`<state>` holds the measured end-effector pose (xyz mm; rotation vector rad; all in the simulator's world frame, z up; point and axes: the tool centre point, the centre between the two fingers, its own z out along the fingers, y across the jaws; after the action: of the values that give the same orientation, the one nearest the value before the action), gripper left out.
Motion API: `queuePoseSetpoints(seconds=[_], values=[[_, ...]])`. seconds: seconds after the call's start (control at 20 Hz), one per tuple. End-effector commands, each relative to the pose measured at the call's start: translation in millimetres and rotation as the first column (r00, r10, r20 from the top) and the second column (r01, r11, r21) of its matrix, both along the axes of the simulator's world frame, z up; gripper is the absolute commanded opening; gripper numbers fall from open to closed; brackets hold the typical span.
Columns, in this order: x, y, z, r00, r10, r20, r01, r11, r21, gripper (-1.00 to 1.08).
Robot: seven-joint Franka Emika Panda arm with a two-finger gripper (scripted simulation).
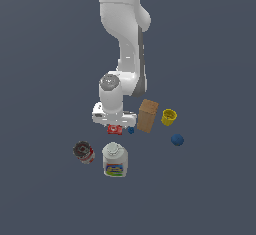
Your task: Pick up a designated object from a clutter of objects.
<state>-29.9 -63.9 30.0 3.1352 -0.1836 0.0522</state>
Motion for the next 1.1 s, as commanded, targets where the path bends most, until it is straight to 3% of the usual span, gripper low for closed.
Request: queuePoseSetpoints(seconds=[0.0, 0.45, 0.5, 1.05], values=[[-12.6, 0.8, -15.0, 0.999, 0.0, -0.034, 0.0, 1.0, 0.003, -1.0], [-12.6, 0.8, -15.0, 0.999, 0.0, -0.034, 0.0, 1.0, 0.003, -1.0], [1.9, -0.1, 0.1, 1.0, 0.0, 0.005, 0.0, 1.0, -0.001, -1.0], [-6.6, -0.5, 24.8, 1.0, 0.0, 0.002, 0.0, 1.0, 0.0, -1.0]])
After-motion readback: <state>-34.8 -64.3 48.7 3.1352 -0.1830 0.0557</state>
